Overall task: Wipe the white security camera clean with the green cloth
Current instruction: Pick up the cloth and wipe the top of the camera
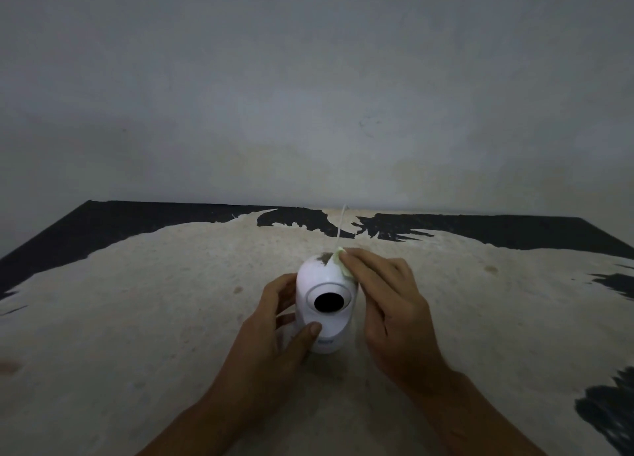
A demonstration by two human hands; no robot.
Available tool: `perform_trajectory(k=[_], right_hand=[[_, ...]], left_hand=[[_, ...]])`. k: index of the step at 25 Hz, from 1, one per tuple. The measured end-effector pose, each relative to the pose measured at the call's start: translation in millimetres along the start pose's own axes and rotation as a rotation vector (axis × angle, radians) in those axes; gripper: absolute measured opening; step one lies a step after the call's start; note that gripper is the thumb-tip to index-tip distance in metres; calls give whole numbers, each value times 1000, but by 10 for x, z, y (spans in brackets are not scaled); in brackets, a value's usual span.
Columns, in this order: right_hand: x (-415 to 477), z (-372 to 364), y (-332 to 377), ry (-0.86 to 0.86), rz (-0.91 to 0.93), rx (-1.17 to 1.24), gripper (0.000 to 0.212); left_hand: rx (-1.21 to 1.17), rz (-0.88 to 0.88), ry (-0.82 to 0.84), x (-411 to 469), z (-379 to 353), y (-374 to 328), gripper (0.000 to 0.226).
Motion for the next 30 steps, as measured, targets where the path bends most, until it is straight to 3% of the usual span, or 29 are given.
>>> perform_trajectory(k=[4,6,8,13,18,22,26,30], right_hand=[[-39,-37,-263,31,-175,13,40],[-11,1,-186,10,-120,54,36],[-9,-24,-83,17,-61,75,46],[-63,-87,-238,62,-159,-43,39],[-32,-24,-56,19,-65,70,41],[-74,-59,-198,66,-165,-39,38],[-56,41,133,5,35,-68,48],[-63,79,33,-17,-75,-31,44]], left_hand=[[-11,-1,-2,-12,3,-15,57],[-8,4,-6,-6,1,-10,60],[13,5,-7,-1,-3,-1,60],[27,15,-11,-2,7,10,64],[40,4,-16,-6,4,-6,63],[28,-6,-14,-23,11,-11,63],[24,-6,-9,-16,1,-12,60],[17,-7,-6,-25,1,18,59]])
Point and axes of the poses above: each hand's wrist, its own x-axis towards the middle knuckle, its own z-axis out of the back of the hand, y = z × x, the point moved 8 cm from there along x, towards the middle knuckle, and after that the axes turned 6 degrees about -z, right-handed, at the moved point
